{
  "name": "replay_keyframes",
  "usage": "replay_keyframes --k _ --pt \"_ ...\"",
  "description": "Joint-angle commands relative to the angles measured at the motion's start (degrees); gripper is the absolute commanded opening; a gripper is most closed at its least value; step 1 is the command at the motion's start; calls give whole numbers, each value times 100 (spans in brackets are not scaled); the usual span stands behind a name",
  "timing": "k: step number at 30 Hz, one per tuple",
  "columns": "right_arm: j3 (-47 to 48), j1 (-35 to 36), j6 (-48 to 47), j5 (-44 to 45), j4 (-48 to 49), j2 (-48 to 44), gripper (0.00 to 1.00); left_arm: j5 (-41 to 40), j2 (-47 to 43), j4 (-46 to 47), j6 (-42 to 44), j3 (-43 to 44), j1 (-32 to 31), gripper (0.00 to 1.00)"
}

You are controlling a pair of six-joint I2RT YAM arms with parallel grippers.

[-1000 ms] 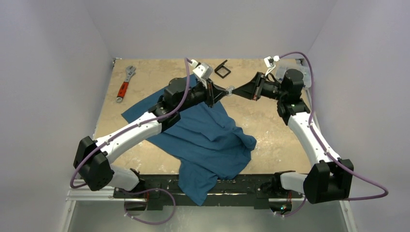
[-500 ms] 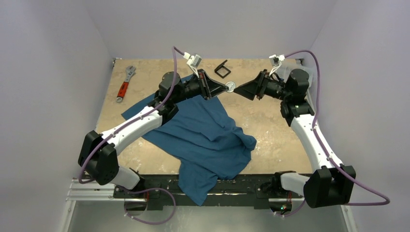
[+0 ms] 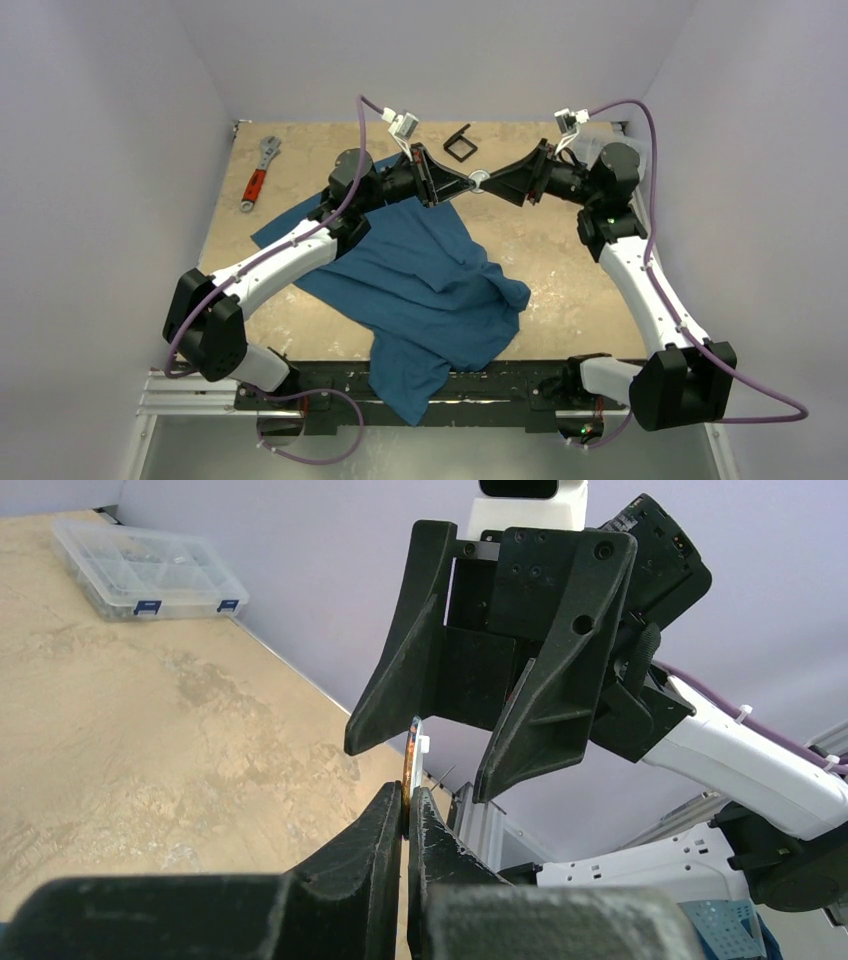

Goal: Remove the brooch from the garment

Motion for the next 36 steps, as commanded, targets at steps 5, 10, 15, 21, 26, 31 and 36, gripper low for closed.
replay_keyframes --k 5,10,15,21,26,31,36 --pt "146 131 -243 -120 92 -36 56 120 26 361 -73 225 -22 0" --pt "164 140 -375 -37 -28 -19 40 149 18 379 -72 230 -22 0" --pt "173 132 -365 -48 5 32 30 215 -8 381 28 225 -39 0" --pt "158 131 -22 -76 288 113 31 168 -48 293 191 195 -82 0" --pt "114 124 224 -84 433 174 27 168 -99 269 393 190 -137 0" --pt "83 132 268 -62 388 210 19 154 -181 234 561 164 -162 0" --pt "102 87 369 60 199 282 18 36 -323 114 848 116 -171 0"
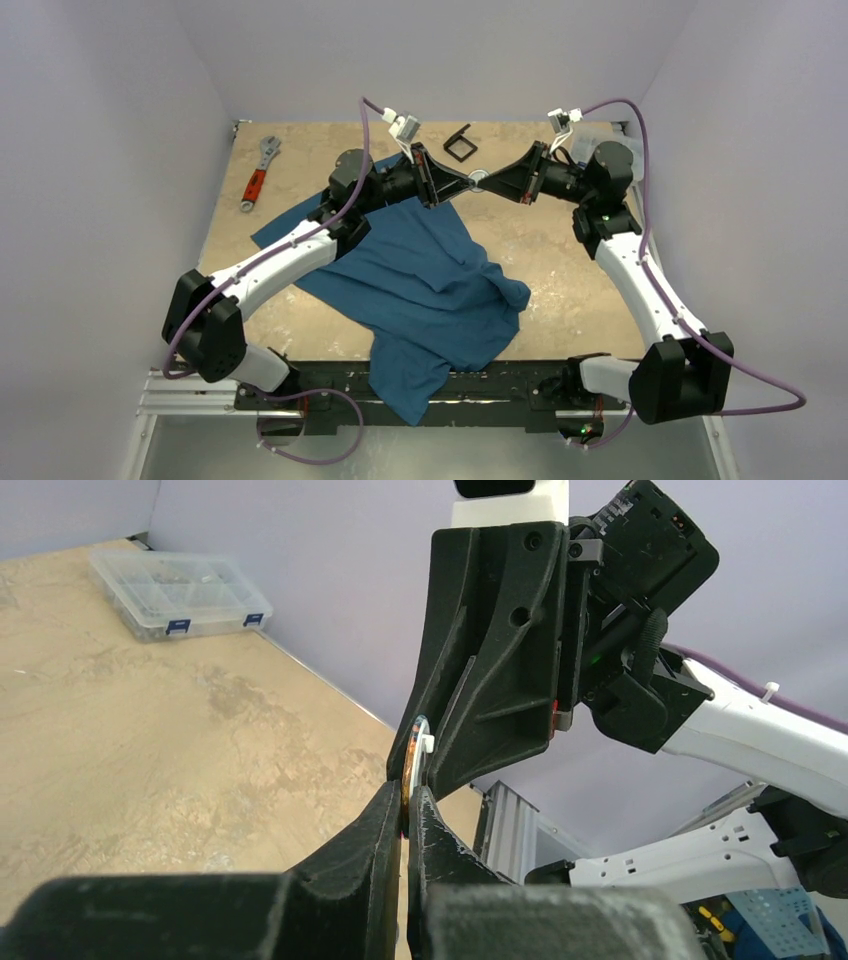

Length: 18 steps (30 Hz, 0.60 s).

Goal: Remove the brooch from the garment

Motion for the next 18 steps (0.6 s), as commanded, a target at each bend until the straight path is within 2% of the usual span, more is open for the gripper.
replay_keyframes --k 1,13,18 --pt "102 -22 125 184 37 122 17 112 -326 134 362 111 -127 0" --pt "-2 -46 336 -12 350 206 7 199 -436 147 692 40 -248 0" --pt "-27 -48 416 -109 526 188 7 54 -464 74 596 32 -214 0"
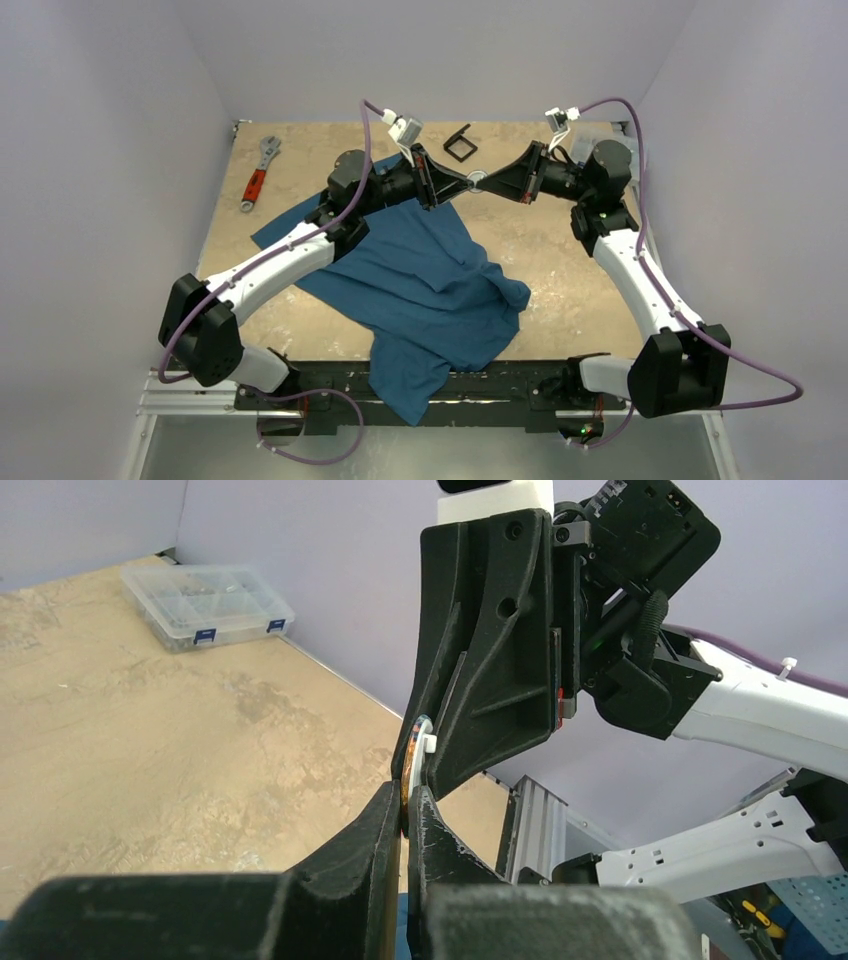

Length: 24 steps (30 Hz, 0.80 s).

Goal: Remove the brooch from the garment

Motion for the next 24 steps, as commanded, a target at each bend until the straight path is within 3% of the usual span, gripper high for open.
replay_keyframes --k 1,19,24 --pt "-25 -44 98 109 303 3 7 140 -312 300 -20 38 -134 0" --pt "-121 -70 -479 -39 35 -361 17 -76 -114 180 -592 114 14 0" --pt "-51 -67 -649 -121 -82 -419 33 -22 -78 131 -489 161 18 0"
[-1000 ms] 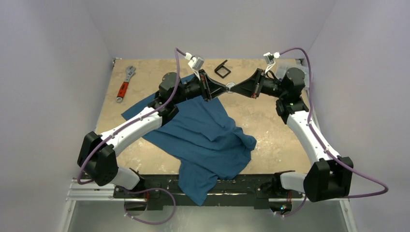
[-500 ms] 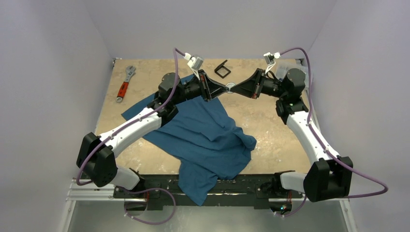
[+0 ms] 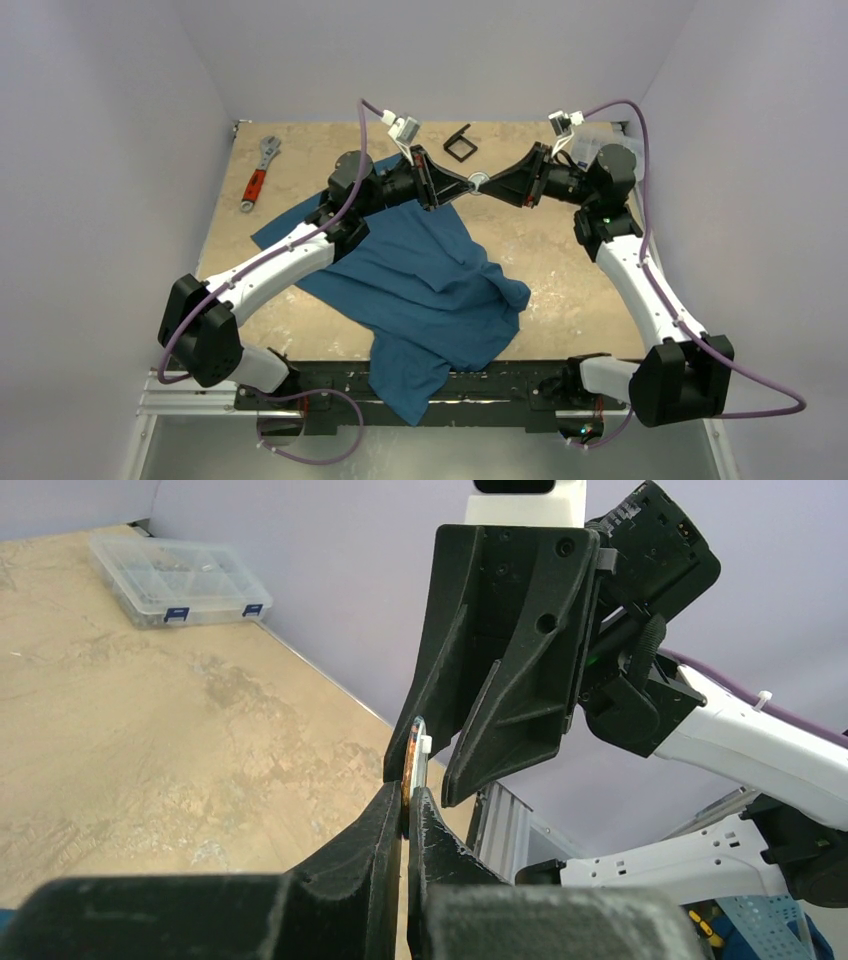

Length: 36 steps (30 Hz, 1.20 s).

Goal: Remove the brooch from the garment

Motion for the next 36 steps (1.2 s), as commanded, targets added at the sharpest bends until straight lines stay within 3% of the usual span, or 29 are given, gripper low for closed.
replay_keyframes --k 1,4,6,11,14,18,20,22,26,29,36 --pt "102 -35 -387 -78 -152 -187 37 61 -46 154 123 189 17 0" --pt "221 -31 -703 -151 -506 -225 53 129 -20 105 231 230 16 0" --pt "253 -32 -875 -176 -649 -260 58 160 -10 78 289 245 18 0" --pt "389 -46 -931 -81 -976 -333 63 216 -24 5 650 303 18 0" --pt "748 -111 -1490 100 -1892 -269 64 254 -130 -238 1433 344 23 0" --pt "1367 -370 -2492 2 -3385 -22 67 203 -415 -654 3002 310 -17 0" --pt "1725 -448 -3145 -18 -4130 66 75 221 -580 -747 3886 223 -38 0" --pt "2051 -457 -3866 18 -4904 126 81 286 -739 -876 4932 142 -66 0" --pt "2553 -456 -4990 100 -6251 280 82 482 -1131 -1340 7341 -168 -290 0" --pt "2772 -458 -5266 291 -6673 364 82 340 -1366 -1439 9107 -570 -544 0" --pt "2515 -459 -4919 -77 -6658 242 75 -275 -1456 -603 11844 -1327 -1016 0"
